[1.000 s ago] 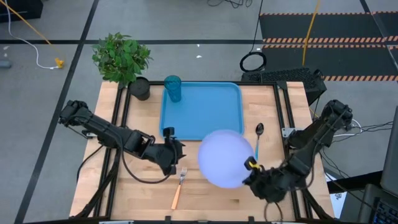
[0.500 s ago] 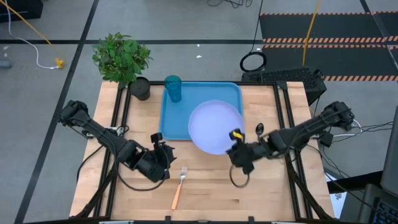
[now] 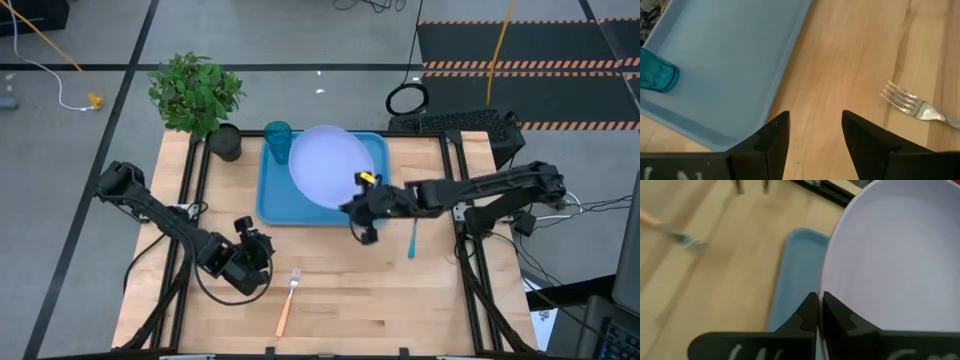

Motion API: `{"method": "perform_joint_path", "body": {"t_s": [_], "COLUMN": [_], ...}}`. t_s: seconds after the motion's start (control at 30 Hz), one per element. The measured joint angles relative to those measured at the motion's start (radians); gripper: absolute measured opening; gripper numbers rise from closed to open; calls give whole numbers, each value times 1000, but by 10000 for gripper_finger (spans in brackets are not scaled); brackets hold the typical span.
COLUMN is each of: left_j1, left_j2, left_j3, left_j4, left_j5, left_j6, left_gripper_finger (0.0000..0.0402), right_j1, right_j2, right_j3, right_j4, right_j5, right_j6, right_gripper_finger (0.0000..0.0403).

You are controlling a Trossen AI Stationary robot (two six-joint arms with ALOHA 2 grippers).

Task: Pick and place plate/cup/fork/spoon on tray
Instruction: Put the light purple plate on the blue serving tray

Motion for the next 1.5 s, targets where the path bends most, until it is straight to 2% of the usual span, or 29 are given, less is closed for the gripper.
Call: {"method": "perform_joint_path", "body": {"t_s": [0.13,0.37,0.77,1.37,1.5], "left_j1": [10,21,22,22,22], "left_j2": [0,0,1,1,1], "left_j3": [-1,-1,-1,-2,-2], "left_j4": [0,3,11,4,4], "left_j5": [-1,-1,-1,-19,-25], "left_j6": [3,-19,-98,-91,-91], "left_gripper_finger": [184,184,184,184,184], "right_j1": [-39,-81,-138,-143,-148], "right_j2": [63,195,371,462,462], "right_j3": [0,0,0,-1,-1], "right_j4": [72,101,164,228,229], "right_j5": [1,-34,-28,-56,-106], "right_j6": [10,-5,-3,6,6], "right_gripper_finger": [0,0,0,0,0]}}
